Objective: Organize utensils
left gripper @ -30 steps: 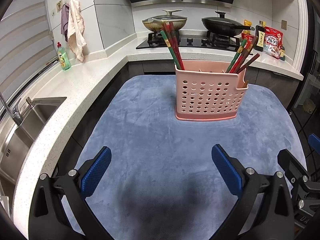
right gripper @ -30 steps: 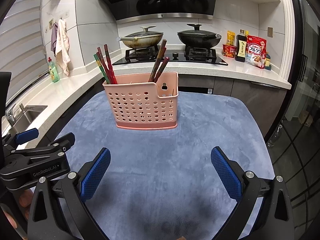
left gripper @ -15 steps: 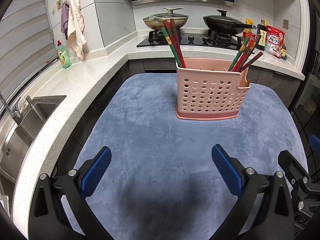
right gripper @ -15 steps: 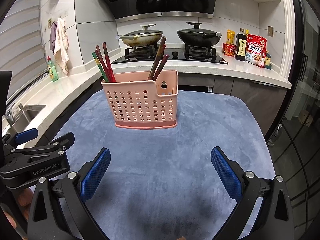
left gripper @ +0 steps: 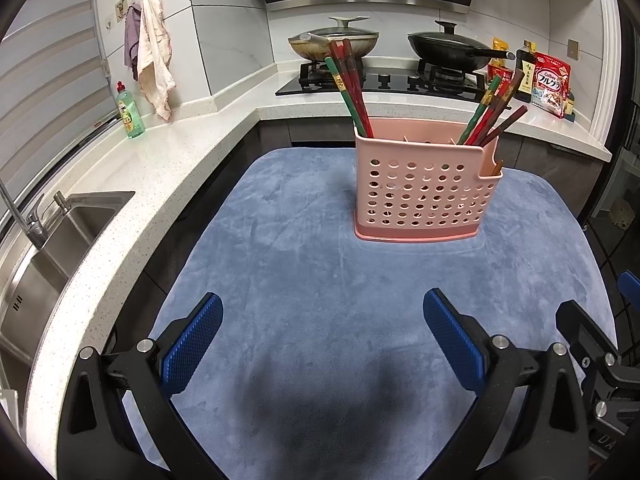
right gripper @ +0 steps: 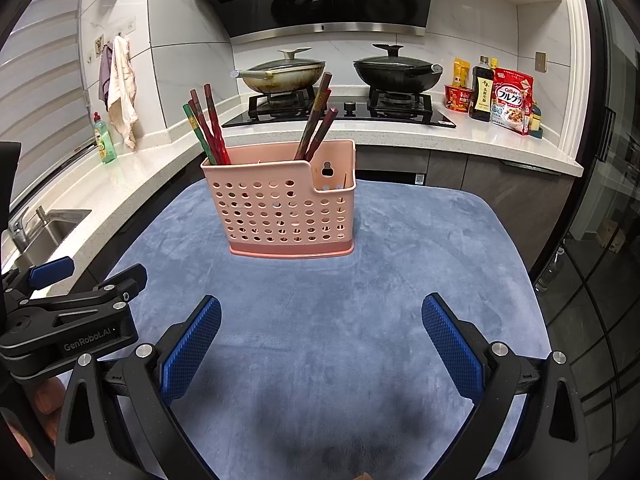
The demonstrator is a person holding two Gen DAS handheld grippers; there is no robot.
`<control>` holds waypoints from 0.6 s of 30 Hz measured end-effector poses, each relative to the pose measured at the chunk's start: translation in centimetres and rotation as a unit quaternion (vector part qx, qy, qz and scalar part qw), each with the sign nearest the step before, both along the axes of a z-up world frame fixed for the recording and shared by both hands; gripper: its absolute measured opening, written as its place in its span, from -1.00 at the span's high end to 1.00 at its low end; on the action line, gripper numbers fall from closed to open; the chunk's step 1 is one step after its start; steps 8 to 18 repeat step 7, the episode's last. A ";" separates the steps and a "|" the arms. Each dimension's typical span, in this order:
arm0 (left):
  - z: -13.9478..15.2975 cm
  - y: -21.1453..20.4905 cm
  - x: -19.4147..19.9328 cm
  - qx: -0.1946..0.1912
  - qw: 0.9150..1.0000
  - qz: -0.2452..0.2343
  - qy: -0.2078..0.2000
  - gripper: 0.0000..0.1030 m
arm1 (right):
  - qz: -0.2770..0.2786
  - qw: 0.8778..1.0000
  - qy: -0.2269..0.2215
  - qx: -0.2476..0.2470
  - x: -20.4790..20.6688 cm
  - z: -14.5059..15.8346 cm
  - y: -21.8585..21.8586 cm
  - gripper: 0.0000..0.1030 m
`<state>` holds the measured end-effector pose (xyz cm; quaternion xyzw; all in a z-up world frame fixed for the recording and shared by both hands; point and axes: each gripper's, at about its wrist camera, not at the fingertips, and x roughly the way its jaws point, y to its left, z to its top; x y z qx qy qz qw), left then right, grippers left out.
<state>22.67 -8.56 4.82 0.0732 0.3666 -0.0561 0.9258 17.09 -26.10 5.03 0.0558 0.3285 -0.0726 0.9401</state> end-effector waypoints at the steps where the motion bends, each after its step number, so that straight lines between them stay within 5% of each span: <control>1: 0.0 0.0 0.1 0.001 1.000 0.003 0.001 -0.86 | 0.000 1.000 0.000 0.000 0.0 0.0 0.0 -0.89; 18: -0.2 0.5 0.4 -0.007 1.000 0.009 0.006 -0.86 | -0.003 1.000 0.000 -0.003 0.2 -0.2 -0.2 -0.89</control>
